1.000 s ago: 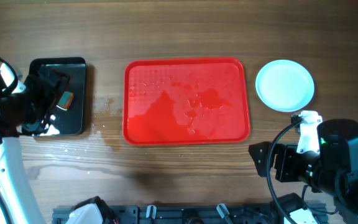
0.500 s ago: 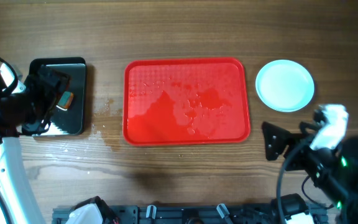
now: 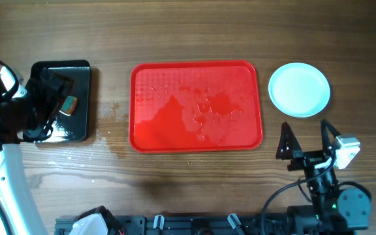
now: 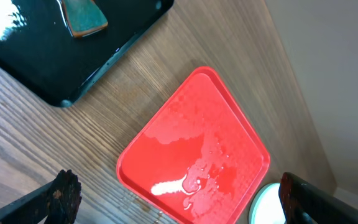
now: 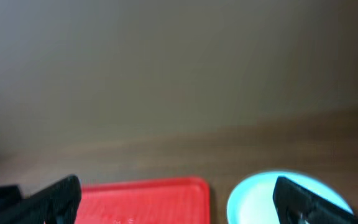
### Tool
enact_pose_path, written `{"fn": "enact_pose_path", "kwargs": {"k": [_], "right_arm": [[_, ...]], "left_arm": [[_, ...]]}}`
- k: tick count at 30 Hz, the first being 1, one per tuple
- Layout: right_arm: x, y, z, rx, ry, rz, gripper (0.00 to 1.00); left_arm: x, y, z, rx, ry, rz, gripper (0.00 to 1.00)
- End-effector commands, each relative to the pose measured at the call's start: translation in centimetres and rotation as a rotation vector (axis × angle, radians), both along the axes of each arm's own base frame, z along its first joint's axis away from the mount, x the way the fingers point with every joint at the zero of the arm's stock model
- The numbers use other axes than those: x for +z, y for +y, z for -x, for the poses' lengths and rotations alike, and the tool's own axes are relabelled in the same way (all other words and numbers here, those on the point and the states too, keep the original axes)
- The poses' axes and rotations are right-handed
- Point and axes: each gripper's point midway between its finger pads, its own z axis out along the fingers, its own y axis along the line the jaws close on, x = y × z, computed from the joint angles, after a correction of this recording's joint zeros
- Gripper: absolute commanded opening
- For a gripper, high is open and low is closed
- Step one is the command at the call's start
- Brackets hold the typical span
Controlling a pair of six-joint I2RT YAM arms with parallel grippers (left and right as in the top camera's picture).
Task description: Clean dirty plates on tray and stack at the side
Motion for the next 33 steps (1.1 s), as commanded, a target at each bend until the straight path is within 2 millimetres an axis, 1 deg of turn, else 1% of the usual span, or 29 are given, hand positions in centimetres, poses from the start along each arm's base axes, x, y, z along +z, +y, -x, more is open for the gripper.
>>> {"fn": "enact_pose_path", "kwargs": {"k": [1,4,9,10,14,17,21,24,29,33], "right_arm": [[-1.6,-0.2,-0.9,-0.005,-0.037,0.033,1.0],[-2.6,-0.2,-1.7,-0.008,-0.083,0.05,1.0],[-5.7,0.2,-2.6,0.01,-0.081,0.074,1.0],[-6.1,0.3,-2.6,0.018,-0.063,0.096,1.0],[-6.6,0.8,-2.5,0.04,-0.061,0.199,1.0],[-8.3,0.6,-2.6,0.033,0.0,0.272,1.0],[-8.4,-0.2,-2.8,-0.013,0.004,0.299,1.0],[-8.5,-1.1,-2.9,-0.064,0.024,0.249,1.0],[-8.6,-1.4,-2.9,-0.082,0.028,0.241,1.0],[-8.5,-2.1,-2.9,-0.119,0.036,0.17,1.0]], "left_arm": [[0.3,-0.2,0.0,-0.005,-0.012,0.01,1.0],[0.3,-0.2,0.0,-0.005,-0.012,0.01,1.0],[0.3,-0.2,0.0,-0.005,-0.012,0.01,1.0],[0.3,-0.2,0.0,-0.004,-0.012,0.01,1.0],[0.3,-0.2,0.0,-0.005,-0.012,0.01,1.0],[0.3,-0.2,0.0,-0.005,-0.012,0.01,1.0],[0.3,-0.2,0.0,-0.005,-0.012,0.01,1.0],[0.3,-0.2,0.0,-0.005,-0.012,0.01,1.0],[0.3,-0.2,0.0,-0.005,-0.012,0.01,1.0],[0.3,-0.2,0.0,-0.005,-0.012,0.01,1.0]]}}
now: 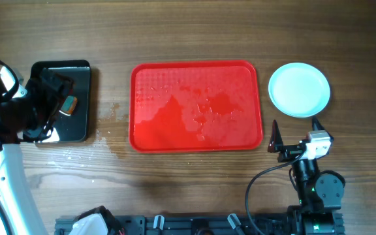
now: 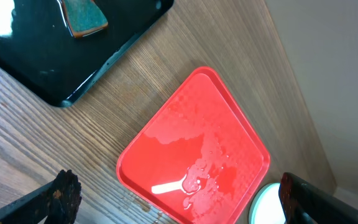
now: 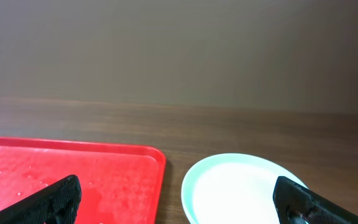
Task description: Clean dirty plates on tray and stack at the side
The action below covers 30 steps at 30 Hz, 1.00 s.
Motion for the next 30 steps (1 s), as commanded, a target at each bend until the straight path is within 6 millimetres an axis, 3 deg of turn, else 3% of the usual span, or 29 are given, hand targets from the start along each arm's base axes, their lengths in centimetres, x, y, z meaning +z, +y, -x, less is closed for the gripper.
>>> {"fn": "enact_pose_path", "kwargs": {"k": [1,30], "right_arm": [[0.26,-0.91,0.03,-0.051,-0.009,-0.064,1.0],[0.25,-0.46,0.04,-0.025,-0.008,-0.064,1.0]], "left_arm": [[0.3,-0.24,0.0,-0.005,-0.011,0.011,1.0],[0.23,-0.21,-0.04,-0.004,-0.009,0.012,1.0]]}}
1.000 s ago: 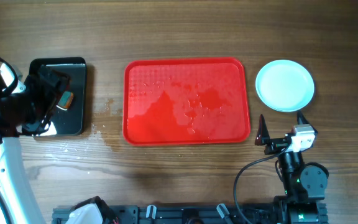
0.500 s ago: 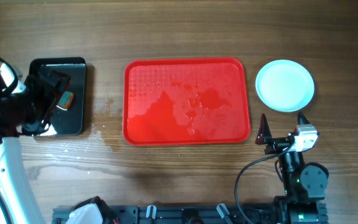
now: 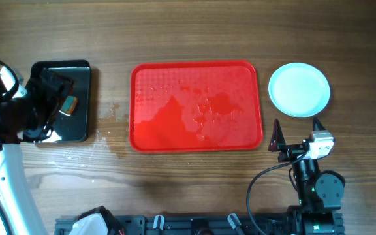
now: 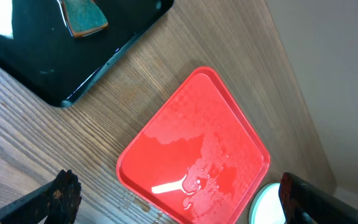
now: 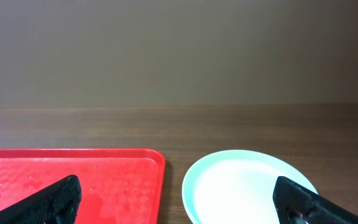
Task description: Clean dirty plates on tray and stack at the side
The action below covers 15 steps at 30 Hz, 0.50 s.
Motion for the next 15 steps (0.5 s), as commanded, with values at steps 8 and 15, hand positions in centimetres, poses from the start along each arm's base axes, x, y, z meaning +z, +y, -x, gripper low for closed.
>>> {"fn": "enact_pose_path", "kwargs": {"k": [8,15], "right_arm": [[0.2,-0.2,0.1,-0.011,-0.011,-0.014,1.0],[0.2,-0.2,0.1,-0.011,-0.011,-0.014,1.0]], "left_arm": [[0.3,0.8,1.9,0.036,0.024,-0.082,1.0],[-1.5,-1.6,4.9,-0.063,-0.005,-0.155,1.0]]}}
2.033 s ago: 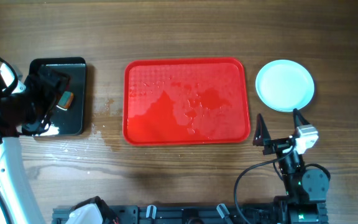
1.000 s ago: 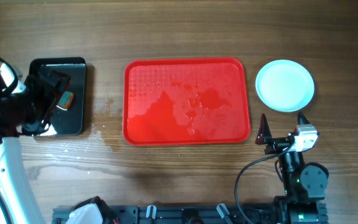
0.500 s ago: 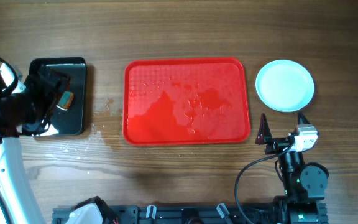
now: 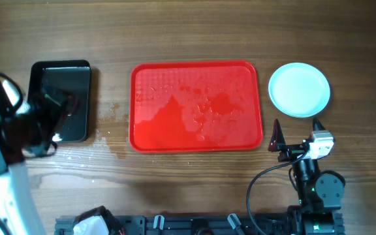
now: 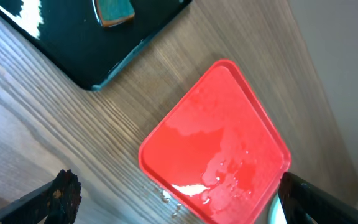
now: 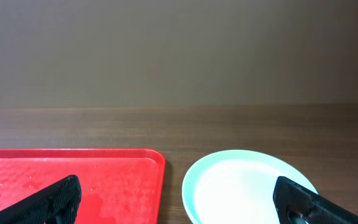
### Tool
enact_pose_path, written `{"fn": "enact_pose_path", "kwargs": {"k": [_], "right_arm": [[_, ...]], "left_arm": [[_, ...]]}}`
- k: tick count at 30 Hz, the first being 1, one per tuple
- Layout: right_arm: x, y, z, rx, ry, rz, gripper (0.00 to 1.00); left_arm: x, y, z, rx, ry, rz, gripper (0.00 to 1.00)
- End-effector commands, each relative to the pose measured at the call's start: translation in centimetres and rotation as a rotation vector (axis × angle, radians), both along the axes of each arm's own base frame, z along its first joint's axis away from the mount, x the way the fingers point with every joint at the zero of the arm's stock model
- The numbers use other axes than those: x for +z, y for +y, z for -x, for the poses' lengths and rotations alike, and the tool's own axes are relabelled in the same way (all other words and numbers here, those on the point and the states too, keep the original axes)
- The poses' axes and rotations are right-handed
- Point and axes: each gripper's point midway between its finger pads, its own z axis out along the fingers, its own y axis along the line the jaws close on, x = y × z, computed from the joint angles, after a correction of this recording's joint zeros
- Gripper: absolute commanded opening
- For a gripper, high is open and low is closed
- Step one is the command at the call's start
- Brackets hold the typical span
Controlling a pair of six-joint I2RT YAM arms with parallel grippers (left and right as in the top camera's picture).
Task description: Clean dirty plates on tray and stack at the side
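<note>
The wet red tray [image 4: 196, 106] lies mid-table with nothing on it, and also shows in the left wrist view [image 5: 219, 140] and the right wrist view [image 6: 73, 180]. A clean pale blue plate [image 4: 299, 89] sits on the wood to its right. My right gripper [image 4: 297, 136] rests open just in front of that plate [image 6: 247, 186], its fingers [image 6: 55, 199] wide apart. My left gripper [image 4: 44, 121] hangs open over the front part of a black tray [image 4: 61, 81]. A teal and orange sponge [image 5: 115, 11] lies in that tray.
Water drops [image 5: 166, 196] dot the wood by the red tray's near corner. The black tray [image 5: 73, 43] holds a shiny film of water. The arms' base rail [image 4: 194, 225] runs along the front edge.
My left arm has shifted toward the front of the table, so the black tray and sponge sit higher and further right in its view. The right gripper has not moved.
At first my right gripper was raised and tilted up, seeing mostly wall, while the left hung open over the black tray. By 1.5 s ago the right had settled low in front of the plate and stayed there. Only now has the left arm shifted.
</note>
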Motion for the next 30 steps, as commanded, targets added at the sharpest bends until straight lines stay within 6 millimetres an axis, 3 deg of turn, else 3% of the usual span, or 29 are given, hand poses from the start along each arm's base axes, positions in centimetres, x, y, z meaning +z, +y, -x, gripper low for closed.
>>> {"fn": "enact_pose_path", "kwargs": {"k": [1,7,12,17,23,30], "right_arm": [[0.2,-0.2,0.1,-0.011,-0.011,-0.014,1.0],[0.2,-0.2,0.1,-0.011,-0.011,-0.014,1.0],[0.2,-0.2,0.1,-0.011,-0.011,-0.014,1.0],[0.2,-0.2,0.1,-0.011,-0.011,-0.014,1.0],[0.2,-0.2,0.1,-0.011,-0.011,-0.014,1.0],[0.2,-0.2,0.1,-0.011,-0.011,-0.014,1.0]], "left_arm": [[-1.7,-1.4,1.3,-0.115,-0.051,-0.101,1.0],[-5.9,-3.9,0.6,-0.304,-0.249,-0.224,1.0],[-9.7,-5.1,0.5,-0.342,-0.403,-0.262,1.0],[-11.8,-5.9,0.3,-0.361,-0.541,-0.292,1.0],[-12.3,-6.6,0.2,-0.369,-0.703,-0.325,1.0],[-10.8,-6.7,0.0,-0.347,-0.901,-0.376,1.0]]}}
